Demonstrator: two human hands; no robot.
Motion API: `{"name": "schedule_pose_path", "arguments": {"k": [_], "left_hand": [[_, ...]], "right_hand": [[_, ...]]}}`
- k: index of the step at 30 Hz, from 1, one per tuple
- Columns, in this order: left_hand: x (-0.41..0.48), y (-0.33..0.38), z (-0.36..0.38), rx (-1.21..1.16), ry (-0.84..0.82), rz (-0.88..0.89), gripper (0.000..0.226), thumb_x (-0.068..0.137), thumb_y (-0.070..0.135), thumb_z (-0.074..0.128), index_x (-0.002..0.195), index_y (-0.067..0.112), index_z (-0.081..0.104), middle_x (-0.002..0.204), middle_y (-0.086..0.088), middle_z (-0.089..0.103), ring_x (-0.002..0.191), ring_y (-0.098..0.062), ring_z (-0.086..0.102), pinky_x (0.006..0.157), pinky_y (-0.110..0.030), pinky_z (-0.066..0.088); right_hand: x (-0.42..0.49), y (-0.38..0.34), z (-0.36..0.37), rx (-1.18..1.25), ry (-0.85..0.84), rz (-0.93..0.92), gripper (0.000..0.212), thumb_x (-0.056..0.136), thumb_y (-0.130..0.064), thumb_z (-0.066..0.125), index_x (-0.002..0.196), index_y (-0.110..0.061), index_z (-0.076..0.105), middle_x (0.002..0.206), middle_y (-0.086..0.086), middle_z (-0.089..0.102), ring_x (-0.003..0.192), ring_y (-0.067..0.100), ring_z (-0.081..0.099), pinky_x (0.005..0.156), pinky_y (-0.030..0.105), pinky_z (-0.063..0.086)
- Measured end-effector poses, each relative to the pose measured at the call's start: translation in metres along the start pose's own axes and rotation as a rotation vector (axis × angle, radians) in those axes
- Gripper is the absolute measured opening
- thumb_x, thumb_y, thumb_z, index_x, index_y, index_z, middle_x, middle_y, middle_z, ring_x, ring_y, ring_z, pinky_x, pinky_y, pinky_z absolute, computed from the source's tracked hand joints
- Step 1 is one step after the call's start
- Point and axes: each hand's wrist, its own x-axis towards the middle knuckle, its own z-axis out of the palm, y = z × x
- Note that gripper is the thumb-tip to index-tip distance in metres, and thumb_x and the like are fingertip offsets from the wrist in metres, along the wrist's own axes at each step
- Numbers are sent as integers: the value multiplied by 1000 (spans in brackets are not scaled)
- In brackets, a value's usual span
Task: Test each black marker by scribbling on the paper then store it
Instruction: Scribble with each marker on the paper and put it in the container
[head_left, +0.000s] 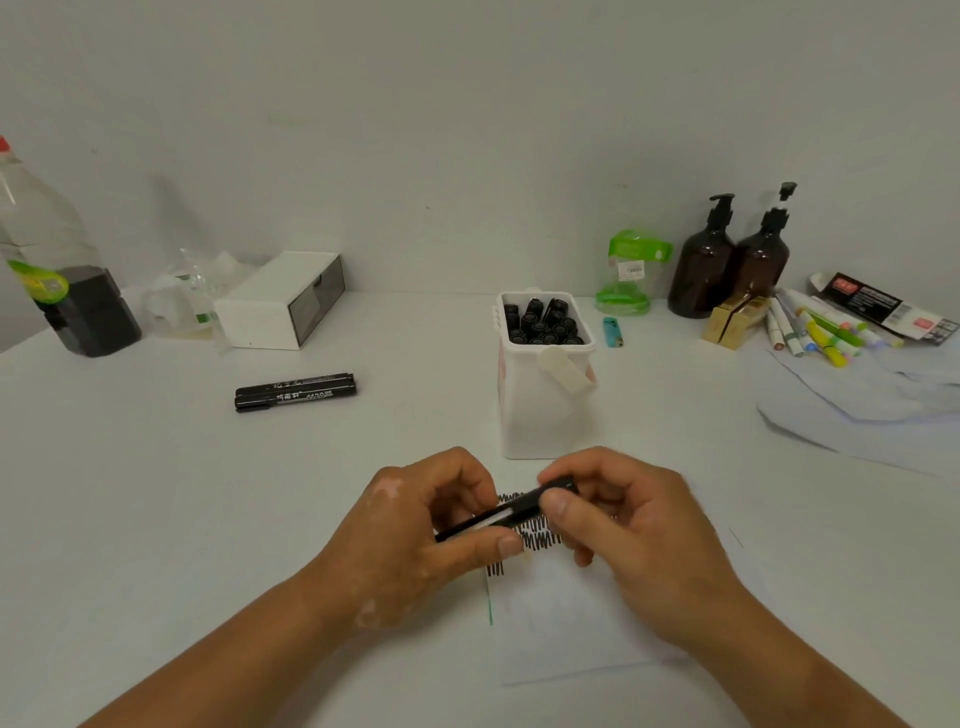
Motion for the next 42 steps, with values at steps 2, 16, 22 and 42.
{"name": "schedule_pose_path", "arguments": {"k": [2,16,22,42], "left_hand": [[1,-2,-3,1,48,-13,28,72,51,78,87,32,63,75,5,72,64,-16,65,64,-40,55],[7,-22,-9,0,245,-97,14,89,26,71,77,30,66,65,-1,68,56,-21,62,54,-22,51],[7,-22,-12,15,256,-93,17,89,22,71,75,30,67,66,1,69,54,-13,62,54,-16,48],[9,-30,-13,25,261,-105,17,89,23,71,75,30,66,65,2,68,55,-16,62,55,-23,52]], "right_hand": [[2,-6,-11,25,90,-70,8,80,-23,77,88,-25,76,59,2,63,52,13,55,52,22,49],[108,-132,-72,-514,490,-344,10,82,-47,68,83,-37,72,71,-5,74,65,16,69,69,45,61],[147,-131,-53,-877,349,-290,13,90,-39,68,90,-27,72,66,-13,65,60,1,58,52,4,37],[198,-112,-34,-1084,81,-160,21,93,-22,59,103,-26,77,73,-27,51,67,-5,50,56,4,30]]}}
